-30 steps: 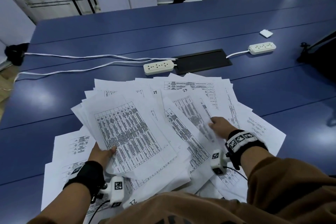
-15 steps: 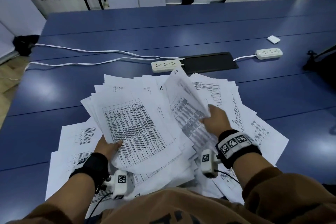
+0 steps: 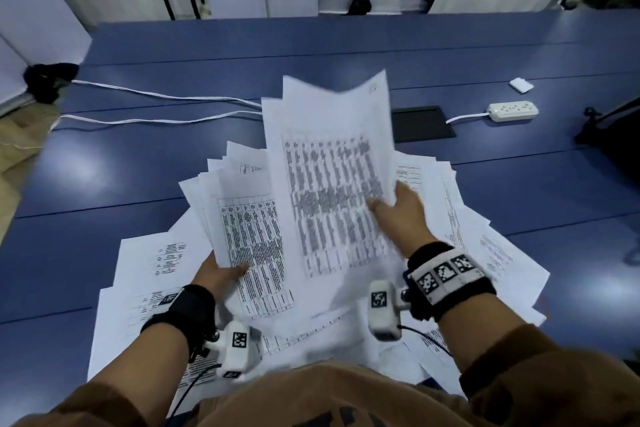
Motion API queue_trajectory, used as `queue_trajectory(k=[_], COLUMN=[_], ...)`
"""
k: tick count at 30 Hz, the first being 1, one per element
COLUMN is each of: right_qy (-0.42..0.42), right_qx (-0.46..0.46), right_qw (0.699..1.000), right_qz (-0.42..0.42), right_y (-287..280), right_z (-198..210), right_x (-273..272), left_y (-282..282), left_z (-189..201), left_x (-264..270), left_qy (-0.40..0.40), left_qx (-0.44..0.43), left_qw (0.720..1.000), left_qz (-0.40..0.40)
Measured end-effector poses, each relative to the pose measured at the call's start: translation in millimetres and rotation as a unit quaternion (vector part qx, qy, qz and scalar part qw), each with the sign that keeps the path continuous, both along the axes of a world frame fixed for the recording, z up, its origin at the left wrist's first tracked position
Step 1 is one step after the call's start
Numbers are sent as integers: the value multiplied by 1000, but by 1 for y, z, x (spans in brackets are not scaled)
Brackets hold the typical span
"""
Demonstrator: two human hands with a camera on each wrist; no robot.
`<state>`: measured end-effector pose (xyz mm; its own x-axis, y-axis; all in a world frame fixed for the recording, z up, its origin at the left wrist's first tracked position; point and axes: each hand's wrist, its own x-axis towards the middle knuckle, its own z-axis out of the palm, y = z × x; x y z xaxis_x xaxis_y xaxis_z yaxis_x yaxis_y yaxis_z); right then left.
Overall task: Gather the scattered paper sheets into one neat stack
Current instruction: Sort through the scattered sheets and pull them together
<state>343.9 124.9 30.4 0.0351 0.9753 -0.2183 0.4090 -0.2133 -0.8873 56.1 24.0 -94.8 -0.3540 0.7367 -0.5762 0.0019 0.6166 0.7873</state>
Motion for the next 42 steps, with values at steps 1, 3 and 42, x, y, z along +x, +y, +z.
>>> queue_trajectory(k=[1, 3, 42], right_qy=[-28, -64, -142], right_qx=[-42, -108, -38], right_qw=[999, 990, 965], right_qz=[20, 62, -218], right_y=[-8, -23, 13], right_z=[-9, -35, -104], right_x=[-5, -12, 116], left_y=[0, 2, -12], left_z=[4, 9, -9], left_x=[2, 4, -9], left_qy=[-12, -35, 16], left_qx=[15, 28, -29], left_qw=[1000, 998, 999], left_qz=[13, 32, 24])
